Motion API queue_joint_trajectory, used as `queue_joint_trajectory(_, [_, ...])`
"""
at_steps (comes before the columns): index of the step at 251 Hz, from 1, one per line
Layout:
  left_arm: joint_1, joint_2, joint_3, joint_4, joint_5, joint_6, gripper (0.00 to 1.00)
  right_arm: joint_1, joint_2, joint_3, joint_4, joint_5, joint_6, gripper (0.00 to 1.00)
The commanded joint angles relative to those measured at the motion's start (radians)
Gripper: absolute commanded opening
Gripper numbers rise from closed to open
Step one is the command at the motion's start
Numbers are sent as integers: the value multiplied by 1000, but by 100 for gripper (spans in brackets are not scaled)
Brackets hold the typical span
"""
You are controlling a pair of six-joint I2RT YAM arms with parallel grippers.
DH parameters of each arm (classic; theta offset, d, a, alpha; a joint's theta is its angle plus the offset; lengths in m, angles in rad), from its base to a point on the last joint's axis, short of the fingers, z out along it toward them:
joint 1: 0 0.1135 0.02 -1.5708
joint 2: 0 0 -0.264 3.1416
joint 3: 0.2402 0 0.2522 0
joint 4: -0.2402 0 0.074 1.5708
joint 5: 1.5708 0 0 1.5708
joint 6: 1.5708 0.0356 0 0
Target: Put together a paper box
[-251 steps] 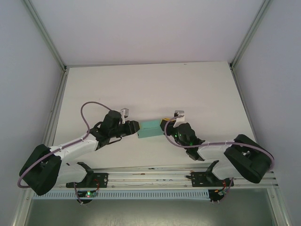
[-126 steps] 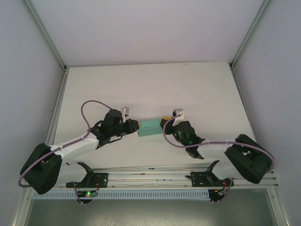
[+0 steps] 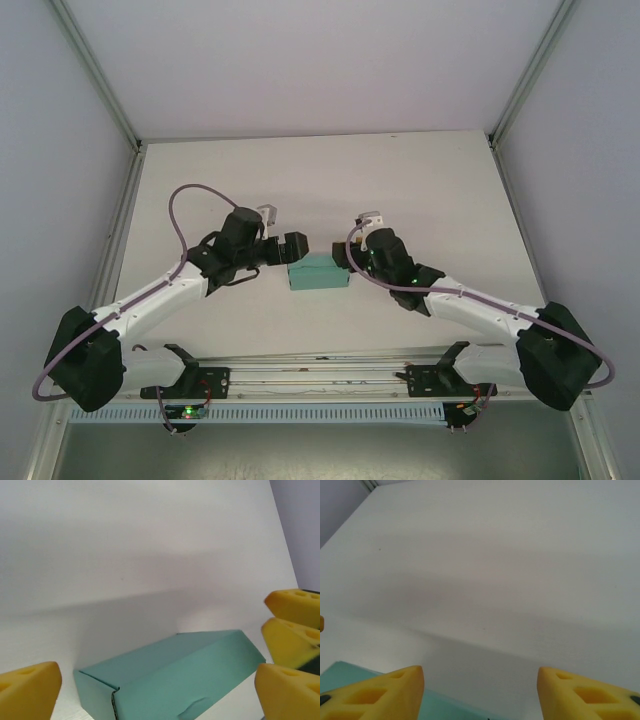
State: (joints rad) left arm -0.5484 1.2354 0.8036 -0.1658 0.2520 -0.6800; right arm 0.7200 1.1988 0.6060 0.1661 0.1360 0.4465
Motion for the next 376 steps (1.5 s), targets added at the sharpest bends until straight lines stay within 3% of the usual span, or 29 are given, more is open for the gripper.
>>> queue_joint_trajectory(1, [8, 6, 46, -124, -68, 41, 100, -22, -34, 29, -87, -11, -34, 63])
queue_joint_trajectory(50, [10, -17, -4, -165, -71, 26, 98, -47, -64, -30, -135, -83, 14, 59])
queue_joint_trajectory(108, [21, -30, -86, -153, -23, -17, 72, -50, -39, -94, -107, -135, 75, 56])
queue_joint_trajectory(203, [23, -36, -245, 31, 63, -96, 62, -38, 57, -215, 90, -240, 26, 53])
queue_joint_trajectory(267, [23, 11, -295, 96, 109, -136, 28, 25, 217, -253, 206, -231, -8, 48])
queue_joint_trajectory(296, [23, 19, -312, 80, 105, -131, 20, 19, 149, -229, 170, -183, 29, 54])
queue_joint_trajectory(376, [22, -7, -374, 97, 71, -108, 20, -45, -79, -153, 77, -137, 142, 67])
